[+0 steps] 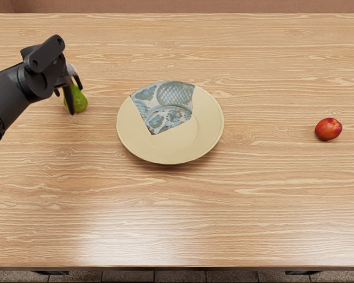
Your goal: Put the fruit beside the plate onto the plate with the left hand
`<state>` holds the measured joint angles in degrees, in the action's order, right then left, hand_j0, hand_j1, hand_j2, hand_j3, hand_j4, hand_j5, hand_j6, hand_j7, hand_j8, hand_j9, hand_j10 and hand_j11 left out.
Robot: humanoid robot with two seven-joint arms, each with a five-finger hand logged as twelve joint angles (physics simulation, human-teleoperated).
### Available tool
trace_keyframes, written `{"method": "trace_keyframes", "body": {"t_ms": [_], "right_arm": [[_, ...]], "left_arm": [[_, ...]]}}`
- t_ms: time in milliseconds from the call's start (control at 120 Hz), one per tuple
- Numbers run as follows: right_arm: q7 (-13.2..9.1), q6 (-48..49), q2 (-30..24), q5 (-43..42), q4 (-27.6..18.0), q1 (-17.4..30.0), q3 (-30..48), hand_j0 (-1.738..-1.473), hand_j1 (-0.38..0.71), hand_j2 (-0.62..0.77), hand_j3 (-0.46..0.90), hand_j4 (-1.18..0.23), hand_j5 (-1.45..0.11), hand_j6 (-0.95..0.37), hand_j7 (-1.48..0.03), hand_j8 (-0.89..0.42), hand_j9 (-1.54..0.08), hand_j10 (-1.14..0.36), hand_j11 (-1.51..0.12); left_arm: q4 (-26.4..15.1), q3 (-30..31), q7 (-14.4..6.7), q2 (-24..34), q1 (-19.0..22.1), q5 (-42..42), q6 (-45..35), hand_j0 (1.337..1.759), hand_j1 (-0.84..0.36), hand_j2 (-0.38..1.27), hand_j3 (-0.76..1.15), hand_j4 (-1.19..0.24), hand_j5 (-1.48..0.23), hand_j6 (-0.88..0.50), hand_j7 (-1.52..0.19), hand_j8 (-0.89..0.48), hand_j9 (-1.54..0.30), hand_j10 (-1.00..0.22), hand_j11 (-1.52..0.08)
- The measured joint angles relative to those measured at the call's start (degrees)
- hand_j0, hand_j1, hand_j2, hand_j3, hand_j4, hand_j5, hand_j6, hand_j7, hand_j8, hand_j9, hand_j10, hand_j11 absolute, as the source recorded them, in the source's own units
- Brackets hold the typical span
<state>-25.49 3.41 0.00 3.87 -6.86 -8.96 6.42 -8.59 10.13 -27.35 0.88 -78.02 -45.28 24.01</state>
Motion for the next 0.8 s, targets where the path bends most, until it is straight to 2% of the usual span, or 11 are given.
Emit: {"method": "trace_keyframes", "body": {"t_ms": [67,192,417,558,800], "right_arm": [[0.0,0.0,0.0,0.0,0.0,0.0,0.0,-1.658,-0.35,0.00,0.00,0.00,0.00,0.00,0.00,0.00,0.00,0.00,0.00],[0.0,0.0,0.0,0.0,0.0,0.0,0.0,-1.658,-0.35,0.00,0.00,0.00,0.00,0.00,0.00,0.00,0.00,0.00,0.00],[0.0,0.0,0.0,0.0,0.0,-0.1,0.0,-1.658,-0.35,0.00,0.00,0.00,0.00,0.00,0.00,0.00,0.00,0.00,0.00],[0.0,0.0,0.0,0.0,0.0,-0.1,0.1,-1.658,-0.35,0.00,0.00,0.00,0.00,0.00,0.00,0.00,0.00,0.00,0.00],[0.0,0.0,0.0,0.1,0.0,-0.1,0.1,-1.658,-0.35,0.00,0.00,0.00,0.00,0.00,0.00,0.00,0.00,0.00,0.00]], "left_arm": [[0.0,-0.1,-0.2,0.0,-0.1,0.1,0.6,1.658,-0.15,0.10,0.00,-0.38,-0.51,-0.11,-0.54,-0.25,-0.55,-0.44,-0.55],[0.0,-0.1,-0.4,0.1,0.0,0.0,0.9,1.658,-0.17,0.11,0.00,-0.42,-0.51,-0.12,-0.56,-0.26,-0.58,-0.47,-0.58],[0.0,-0.2,-0.4,0.0,0.0,0.2,1.3,1.658,-0.19,0.11,0.00,-0.53,-0.55,-0.29,-0.58,-0.40,-0.60,-0.48,-0.60],[0.0,-0.2,-0.5,0.4,-0.9,2.0,2.1,1.658,-0.18,0.10,0.00,-0.49,-0.55,-0.36,-0.57,-0.42,-0.58,-0.46,-0.58],[0.1,0.0,-0.5,0.3,-0.4,2.7,2.1,1.658,-0.16,0.10,0.00,-0.49,-0.51,-0.43,-0.54,-0.45,-0.57,-0.45,-0.57]]}}
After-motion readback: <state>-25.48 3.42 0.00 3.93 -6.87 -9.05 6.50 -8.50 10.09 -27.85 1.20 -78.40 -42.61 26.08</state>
